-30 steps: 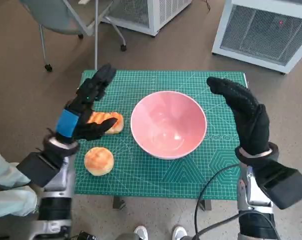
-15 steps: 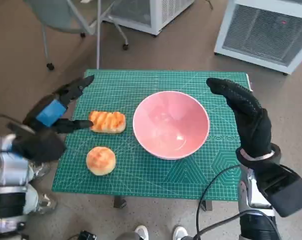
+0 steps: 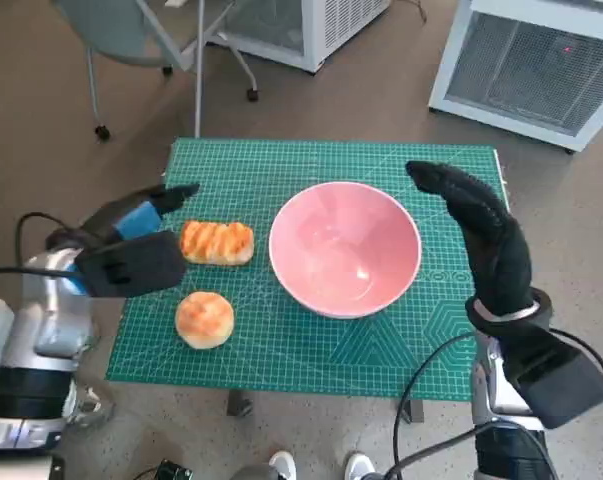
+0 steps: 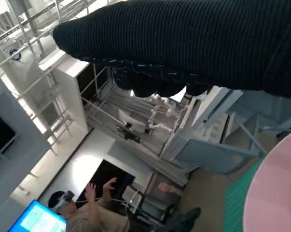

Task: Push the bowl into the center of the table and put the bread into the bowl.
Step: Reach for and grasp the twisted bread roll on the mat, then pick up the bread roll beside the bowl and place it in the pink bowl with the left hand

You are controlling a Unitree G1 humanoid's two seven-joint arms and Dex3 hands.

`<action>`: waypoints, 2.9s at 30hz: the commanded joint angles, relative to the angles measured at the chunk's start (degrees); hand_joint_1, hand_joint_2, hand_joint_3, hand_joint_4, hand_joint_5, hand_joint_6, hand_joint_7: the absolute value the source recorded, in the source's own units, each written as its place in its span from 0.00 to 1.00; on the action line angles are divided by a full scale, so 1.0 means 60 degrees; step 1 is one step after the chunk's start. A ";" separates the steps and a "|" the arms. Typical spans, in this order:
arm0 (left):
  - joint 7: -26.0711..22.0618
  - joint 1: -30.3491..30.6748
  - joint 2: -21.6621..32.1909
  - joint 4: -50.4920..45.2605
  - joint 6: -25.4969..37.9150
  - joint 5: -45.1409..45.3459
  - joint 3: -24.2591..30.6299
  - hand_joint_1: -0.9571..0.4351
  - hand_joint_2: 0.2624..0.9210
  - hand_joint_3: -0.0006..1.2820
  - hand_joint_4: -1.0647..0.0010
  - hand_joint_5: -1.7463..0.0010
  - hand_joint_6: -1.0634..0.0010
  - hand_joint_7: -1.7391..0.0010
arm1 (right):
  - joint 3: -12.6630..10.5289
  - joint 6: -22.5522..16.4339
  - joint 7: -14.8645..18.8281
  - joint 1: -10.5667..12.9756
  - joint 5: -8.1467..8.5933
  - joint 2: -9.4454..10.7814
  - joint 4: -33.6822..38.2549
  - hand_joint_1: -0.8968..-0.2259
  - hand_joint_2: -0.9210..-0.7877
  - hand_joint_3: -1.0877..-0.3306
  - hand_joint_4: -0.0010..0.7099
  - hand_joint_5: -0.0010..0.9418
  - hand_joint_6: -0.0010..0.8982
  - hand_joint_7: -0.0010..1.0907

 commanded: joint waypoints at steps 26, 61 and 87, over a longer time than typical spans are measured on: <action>0.1787 -0.2203 -0.1708 0.4644 -0.0430 0.1015 -0.2339 0.69 0.72 0.01 0.85 1.00 0.67 1.00 | 0.0139 0.0067 0.0138 0.0165 0.0352 -0.0038 0.0182 0.34 0.00 0.40 0.19 0.00 0.00 0.41; 0.3493 -0.2264 -0.1073 0.4159 -0.1752 0.0954 -0.2392 0.69 1.00 0.03 0.33 0.33 0.35 0.38 | 0.0150 0.0490 0.0095 0.0604 0.0481 0.0018 -0.0588 0.30 0.00 0.39 0.18 0.00 0.00 0.41; 0.3503 0.0630 -0.1165 -0.5041 -0.2411 -0.0271 0.0001 0.69 0.98 0.01 0.23 0.39 0.35 0.39 | 0.0200 0.0480 0.0297 0.0480 0.0702 0.0056 -0.0371 0.30 0.00 0.39 0.18 0.00 0.00 0.41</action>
